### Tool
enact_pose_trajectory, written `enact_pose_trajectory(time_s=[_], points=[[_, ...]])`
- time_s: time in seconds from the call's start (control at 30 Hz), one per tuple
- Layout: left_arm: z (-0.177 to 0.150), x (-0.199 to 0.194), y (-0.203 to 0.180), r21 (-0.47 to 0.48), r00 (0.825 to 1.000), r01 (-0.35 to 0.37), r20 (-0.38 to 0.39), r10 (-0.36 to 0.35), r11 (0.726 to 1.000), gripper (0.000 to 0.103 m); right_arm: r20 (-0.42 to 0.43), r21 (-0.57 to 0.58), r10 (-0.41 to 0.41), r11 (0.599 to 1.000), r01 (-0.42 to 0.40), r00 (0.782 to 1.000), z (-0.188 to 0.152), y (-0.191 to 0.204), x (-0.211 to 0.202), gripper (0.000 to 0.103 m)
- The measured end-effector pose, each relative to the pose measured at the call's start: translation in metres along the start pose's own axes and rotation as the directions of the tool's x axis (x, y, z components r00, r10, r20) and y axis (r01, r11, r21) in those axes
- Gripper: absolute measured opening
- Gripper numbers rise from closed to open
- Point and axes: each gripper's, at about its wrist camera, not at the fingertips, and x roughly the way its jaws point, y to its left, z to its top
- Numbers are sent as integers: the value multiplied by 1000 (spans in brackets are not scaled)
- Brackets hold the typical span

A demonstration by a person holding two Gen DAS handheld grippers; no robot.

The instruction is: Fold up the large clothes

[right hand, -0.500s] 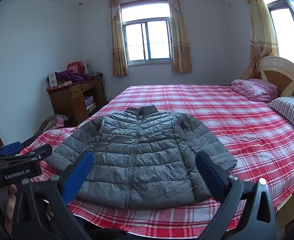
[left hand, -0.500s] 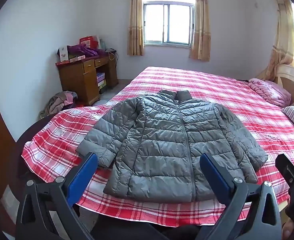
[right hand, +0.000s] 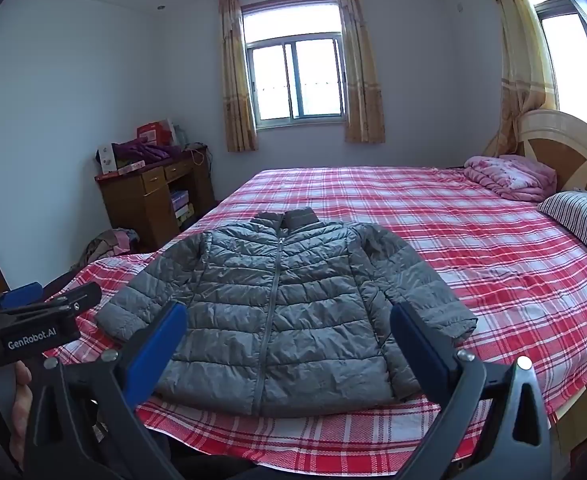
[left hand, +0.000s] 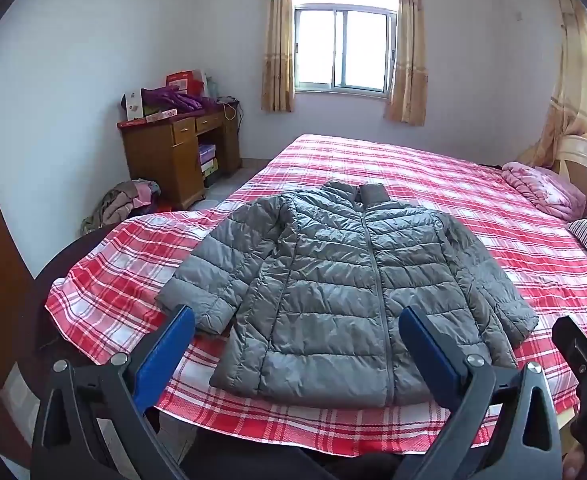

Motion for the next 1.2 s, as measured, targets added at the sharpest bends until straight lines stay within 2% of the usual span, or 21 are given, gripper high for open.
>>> enact_pose_trajectory(time_s=[1.2], points=[[2, 1, 6, -3, 999, -38, 21, 38, 999, 102, -31, 17, 8, 1000, -8, 999, -2, 2, 10, 103]])
